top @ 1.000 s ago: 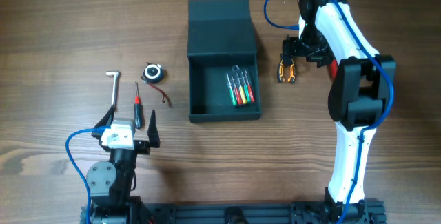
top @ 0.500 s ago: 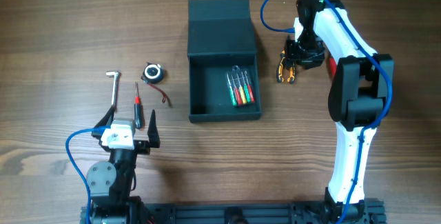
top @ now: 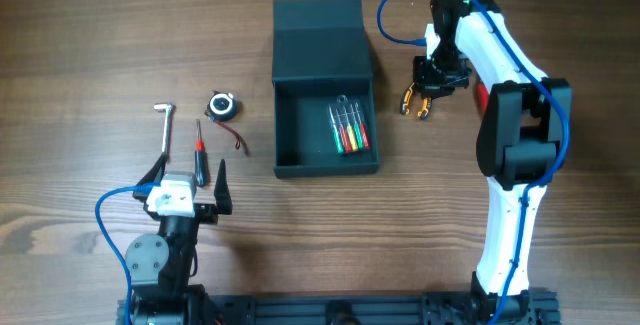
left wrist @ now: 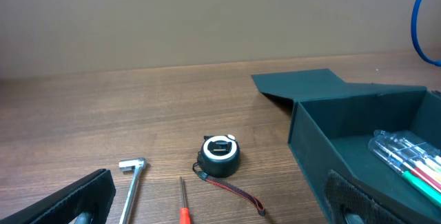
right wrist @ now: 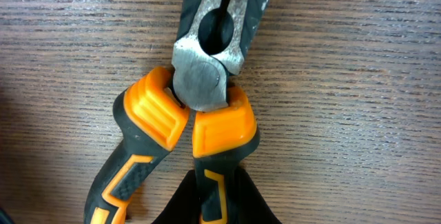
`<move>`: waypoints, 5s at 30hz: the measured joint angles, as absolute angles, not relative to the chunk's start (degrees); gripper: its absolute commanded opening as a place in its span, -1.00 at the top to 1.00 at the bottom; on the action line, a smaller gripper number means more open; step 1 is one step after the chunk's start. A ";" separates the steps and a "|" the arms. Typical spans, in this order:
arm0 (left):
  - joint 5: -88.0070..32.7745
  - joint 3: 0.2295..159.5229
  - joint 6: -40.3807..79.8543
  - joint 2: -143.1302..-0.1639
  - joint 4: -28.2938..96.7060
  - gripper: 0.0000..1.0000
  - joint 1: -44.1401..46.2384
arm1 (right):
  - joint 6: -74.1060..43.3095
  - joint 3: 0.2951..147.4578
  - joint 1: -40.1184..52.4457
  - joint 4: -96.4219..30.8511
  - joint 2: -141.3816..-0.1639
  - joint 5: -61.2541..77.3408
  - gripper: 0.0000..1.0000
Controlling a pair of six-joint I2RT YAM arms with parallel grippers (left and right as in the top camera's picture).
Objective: Pack container
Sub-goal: 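Move right gripper to the orange-black pliers and grasp them, then lift the pliers with right gripper and lower them into the box, then move right gripper to the red-handled cutters and grasp them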
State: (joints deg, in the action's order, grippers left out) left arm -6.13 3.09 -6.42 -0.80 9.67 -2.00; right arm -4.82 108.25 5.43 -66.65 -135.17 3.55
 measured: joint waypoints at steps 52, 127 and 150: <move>-6.13 3.09 -6.42 -0.80 9.69 -0.99 -2.00 | -17.80 100.73 29.10 -72.84 -105.86 4.84 0.91; -6.13 3.09 -6.42 -0.80 9.69 -1.00 -2.00 | 6.33 81.01 -3.86 -56.27 -113.51 -4.58 -0.77; -6.13 3.09 -6.42 -0.80 9.69 -1.00 -2.00 | 10.76 80.68 -4.19 -43.92 -113.58 -0.47 -0.85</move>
State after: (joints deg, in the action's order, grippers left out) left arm -6.13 3.09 -6.42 -0.80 9.69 -2.00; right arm 10.76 80.68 -4.19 -43.92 -113.58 -0.47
